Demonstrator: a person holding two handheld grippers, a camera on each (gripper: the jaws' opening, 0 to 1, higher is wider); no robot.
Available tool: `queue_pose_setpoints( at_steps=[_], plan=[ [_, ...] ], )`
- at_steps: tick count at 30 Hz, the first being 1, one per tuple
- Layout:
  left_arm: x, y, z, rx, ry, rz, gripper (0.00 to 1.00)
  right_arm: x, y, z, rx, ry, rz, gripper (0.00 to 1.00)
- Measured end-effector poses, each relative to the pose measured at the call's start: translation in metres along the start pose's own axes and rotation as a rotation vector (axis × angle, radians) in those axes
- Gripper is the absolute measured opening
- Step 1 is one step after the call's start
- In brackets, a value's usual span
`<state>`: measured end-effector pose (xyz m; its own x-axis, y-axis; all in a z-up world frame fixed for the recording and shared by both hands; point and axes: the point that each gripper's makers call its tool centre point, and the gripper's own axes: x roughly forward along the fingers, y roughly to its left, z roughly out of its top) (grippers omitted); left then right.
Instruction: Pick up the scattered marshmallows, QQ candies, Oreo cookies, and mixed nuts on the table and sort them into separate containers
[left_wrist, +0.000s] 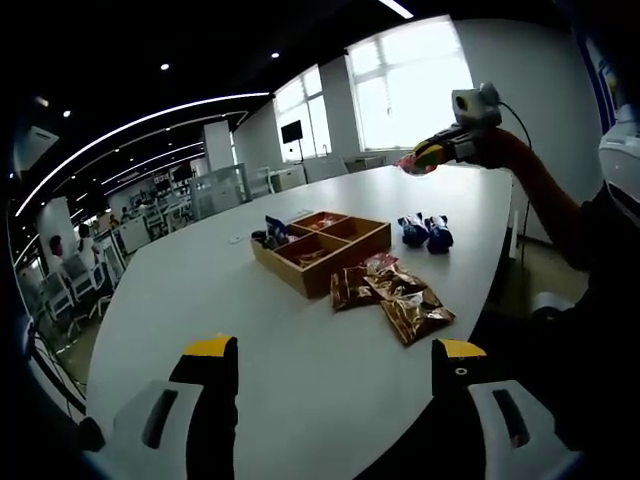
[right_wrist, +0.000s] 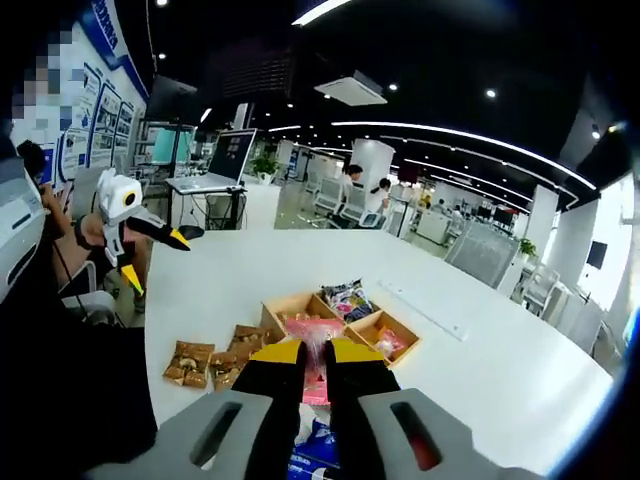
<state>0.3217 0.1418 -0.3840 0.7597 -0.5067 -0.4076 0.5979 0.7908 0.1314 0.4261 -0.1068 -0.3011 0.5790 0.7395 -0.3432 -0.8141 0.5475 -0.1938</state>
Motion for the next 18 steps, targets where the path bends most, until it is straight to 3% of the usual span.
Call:
queue_pose_setpoints(
  at_steps=[13,18],
  plan=[
    [-0.001,0.002,0.0,-0.006,-0.009,-0.001,0.83,0.047,-0.032,0.027,0.021,-0.005,0.021,0.05],
    [-0.002,0.004,-0.001,-0.01,-0.013,0.0,0.83,0.072,-0.051,0.026,0.097,-0.003,0.027,0.05]
  ],
)
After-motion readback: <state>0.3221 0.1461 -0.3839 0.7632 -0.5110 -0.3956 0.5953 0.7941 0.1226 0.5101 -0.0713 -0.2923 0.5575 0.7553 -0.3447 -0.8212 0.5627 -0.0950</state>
